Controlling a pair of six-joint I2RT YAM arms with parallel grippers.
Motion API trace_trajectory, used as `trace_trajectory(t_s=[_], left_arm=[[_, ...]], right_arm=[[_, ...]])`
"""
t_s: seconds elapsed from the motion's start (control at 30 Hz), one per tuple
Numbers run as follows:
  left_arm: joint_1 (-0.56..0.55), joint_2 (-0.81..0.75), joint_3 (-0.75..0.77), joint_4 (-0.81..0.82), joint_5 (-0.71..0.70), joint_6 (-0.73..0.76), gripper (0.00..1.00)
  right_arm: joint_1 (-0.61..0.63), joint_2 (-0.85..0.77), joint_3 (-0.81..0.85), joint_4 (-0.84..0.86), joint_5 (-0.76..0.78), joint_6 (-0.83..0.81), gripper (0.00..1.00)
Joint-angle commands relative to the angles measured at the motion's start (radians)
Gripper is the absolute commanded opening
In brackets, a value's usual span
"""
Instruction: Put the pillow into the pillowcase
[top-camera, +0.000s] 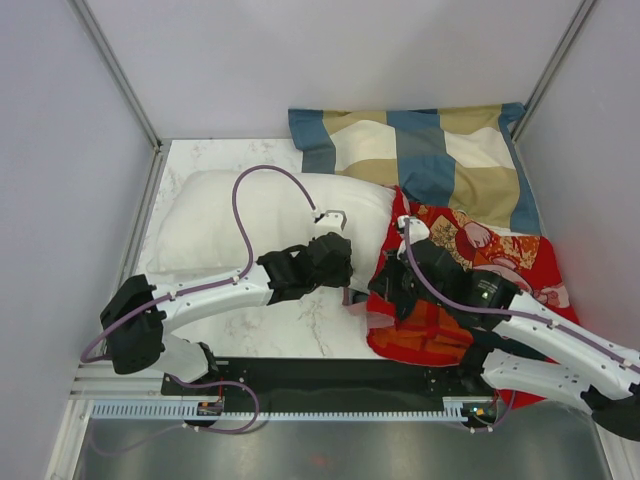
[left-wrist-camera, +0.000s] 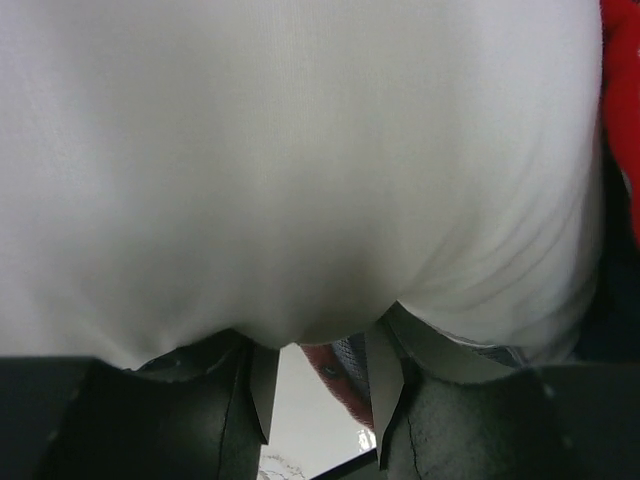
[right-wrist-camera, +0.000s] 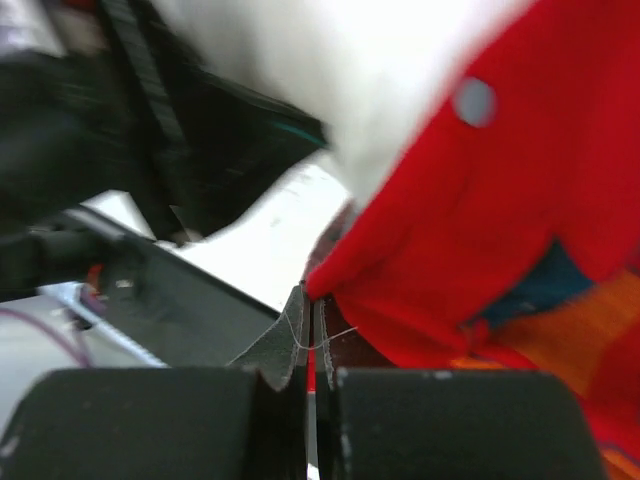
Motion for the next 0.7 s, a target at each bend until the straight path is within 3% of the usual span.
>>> trace_trajectory(t_s=[0.0,0.1,0.23,0.33,0.43,0.47,0.5,0.67], left_arm=[[0.003,-0.019,0.026,0.034,-0.009,0.021,0.44],[-0.016,-0.039,0.002,0.040,-0.005,-0.014,0.43],[-0.046,-0.128,-0.159,0.118,0.015,-0.115,0.43],[-0.046,-0.228,-0.250,0.085,0.027,-0.149,0.44],[-0.044,-0.369,-0.279,-0.033,-0.055,-0.162,0.54],[-0.034,-0.403,-0.276,-0.126,-0.087,-0.160,0.65],[-0.024,-0.448,-0.267,-0.173,-0.094,-0.157,0.69],[-0.004,-0.565,-0.223,-0.368,-0.097,-0.172,0.79]], right_arm=[[0.013,0.059,0.050,0.183,-0.137,0.000,0.00],[0.013,0.135,0.088,0.248,-0.140,-0.005,0.00],[0.013,0.195,0.156,0.321,-0.128,-0.003,0.00],[0.011,0.228,0.205,0.351,-0.142,-0.009,0.00],[0.011,0.230,0.184,0.346,-0.127,-0.015,0.01],[0.011,0.224,0.170,0.343,-0.107,-0.015,0.02],[0.011,0.207,0.139,0.340,-0.094,-0.014,0.04],[0.010,0.178,0.104,0.341,-0.068,-0.009,0.11]])
